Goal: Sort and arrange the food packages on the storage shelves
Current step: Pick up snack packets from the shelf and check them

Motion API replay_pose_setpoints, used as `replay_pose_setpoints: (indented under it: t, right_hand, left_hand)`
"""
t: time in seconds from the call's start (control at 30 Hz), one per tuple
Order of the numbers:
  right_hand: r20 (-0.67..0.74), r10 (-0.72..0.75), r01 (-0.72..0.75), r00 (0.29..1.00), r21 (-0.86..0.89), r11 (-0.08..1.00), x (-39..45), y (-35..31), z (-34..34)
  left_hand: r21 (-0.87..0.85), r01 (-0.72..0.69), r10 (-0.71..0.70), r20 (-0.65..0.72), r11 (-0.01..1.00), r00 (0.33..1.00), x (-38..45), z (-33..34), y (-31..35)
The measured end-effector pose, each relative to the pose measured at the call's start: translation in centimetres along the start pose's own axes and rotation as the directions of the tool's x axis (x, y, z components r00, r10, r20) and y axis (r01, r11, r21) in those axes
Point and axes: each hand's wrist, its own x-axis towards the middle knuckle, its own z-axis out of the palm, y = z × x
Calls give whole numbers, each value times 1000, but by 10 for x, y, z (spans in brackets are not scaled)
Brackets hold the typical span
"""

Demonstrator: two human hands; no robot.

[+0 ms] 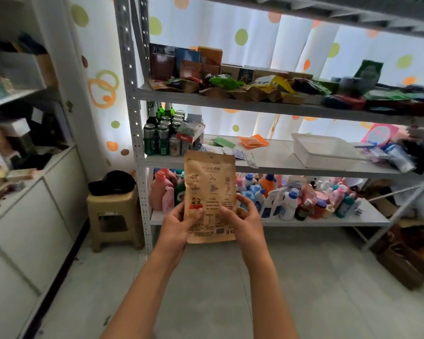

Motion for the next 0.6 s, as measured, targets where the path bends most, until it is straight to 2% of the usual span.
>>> replay_pose_setpoints:
  t: [0.07,0.33,0.6]
  right_hand:
    - [21,11,-12,1000,40,999,2,1,1]
    - [43,-15,15,999,7,1000,18,15,21]
    - [45,27,-29,999,41,999,64,35,59]
  left_hand:
    - [25,-5,5,-3,1000,1000,4,-7,0]
    - [99,-33,38,-47,995,998,18,-22,1]
    - [103,-30,44,-134,994,990,57,-51,0]
